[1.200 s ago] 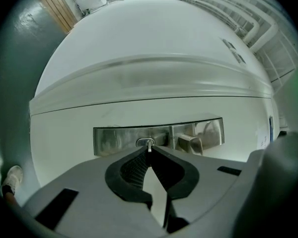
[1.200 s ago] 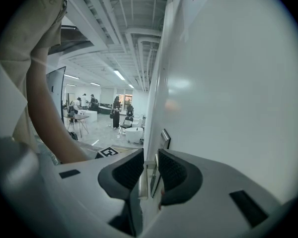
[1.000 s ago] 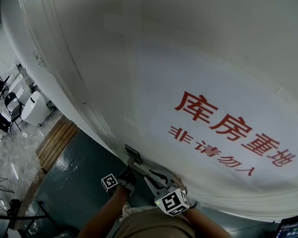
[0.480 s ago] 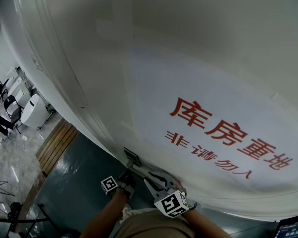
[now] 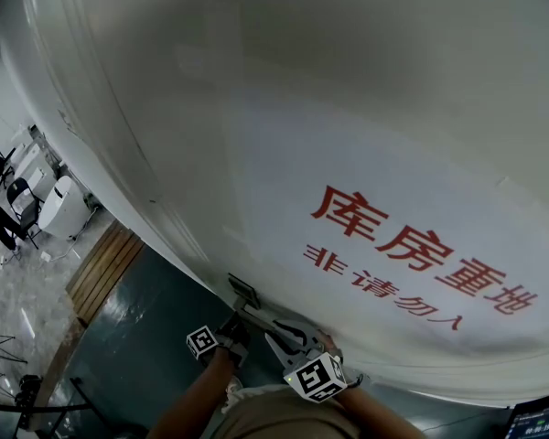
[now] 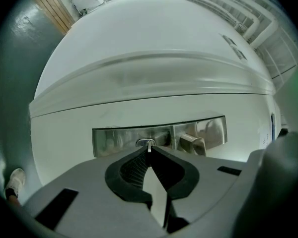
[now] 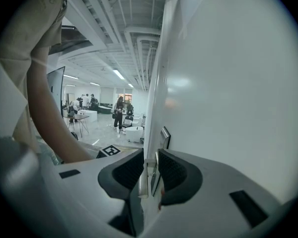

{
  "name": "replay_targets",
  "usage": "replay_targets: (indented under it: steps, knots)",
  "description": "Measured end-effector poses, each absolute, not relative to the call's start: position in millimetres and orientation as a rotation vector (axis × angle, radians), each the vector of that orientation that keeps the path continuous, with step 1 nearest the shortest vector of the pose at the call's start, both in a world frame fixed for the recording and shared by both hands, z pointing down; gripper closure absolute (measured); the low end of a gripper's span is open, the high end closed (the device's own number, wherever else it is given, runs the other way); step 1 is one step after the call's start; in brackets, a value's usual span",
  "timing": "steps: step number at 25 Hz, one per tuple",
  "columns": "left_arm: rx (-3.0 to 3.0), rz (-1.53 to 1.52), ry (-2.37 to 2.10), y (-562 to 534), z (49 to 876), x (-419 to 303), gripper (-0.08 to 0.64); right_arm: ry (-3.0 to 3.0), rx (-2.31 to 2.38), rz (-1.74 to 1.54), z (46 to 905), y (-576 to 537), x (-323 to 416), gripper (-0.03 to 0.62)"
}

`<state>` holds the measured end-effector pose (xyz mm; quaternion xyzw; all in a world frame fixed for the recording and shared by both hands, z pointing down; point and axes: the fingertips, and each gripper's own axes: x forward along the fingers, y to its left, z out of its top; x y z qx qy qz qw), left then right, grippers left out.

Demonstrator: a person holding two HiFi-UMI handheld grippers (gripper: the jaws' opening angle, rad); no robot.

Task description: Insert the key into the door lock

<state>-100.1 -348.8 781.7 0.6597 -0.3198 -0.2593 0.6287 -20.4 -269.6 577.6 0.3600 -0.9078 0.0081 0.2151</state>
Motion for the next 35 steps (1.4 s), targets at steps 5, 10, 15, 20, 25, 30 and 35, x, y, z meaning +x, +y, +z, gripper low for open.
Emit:
replay_targets:
  steps: [5,10,15,20,25,30,35]
  knots:
    - [1.456,-0.663,-0.72,-353.3,781.5,-98.4,0.529,-2.515,1.005,0.019,575.9,-270.9,-19.9,0.495]
    - [1.469,-0.663,-0.707,-353.3,781.8,-97.7,0.529,-2.501,1.016,0.026,577.8,-269.1,-15.6,0.495]
    - [1.48,-0.657,-0.717,-352.8,783.7,-99.5,0.529,-2.498,1.023,0.028,577.5,-269.9,-14.4,0.495]
    - [1.525,-0.603,-0.719,-353.3,781.2,-97.4,0.529,-2.498,1.017,0.032,579.6,-269.4,-16.6,0.495]
    - [1.489,-0.642,-0.721,-354.5,783.8,-97.9,0.529,-2.5,1.01,0.034,580.9,-269.7,-19.5,0.495]
    - [1.5,-0.626,-0.725,-354.6,780.8,-95.8,0.528,-2.501,1.005,0.036,581.6,-267.7,-22.4,0.495]
    - [1.525,-0.583,-0.754,-354.1,784.3,-97.2,0.528,-2.499,1.012,0.046,582.1,-264.7,-23.0,0.495]
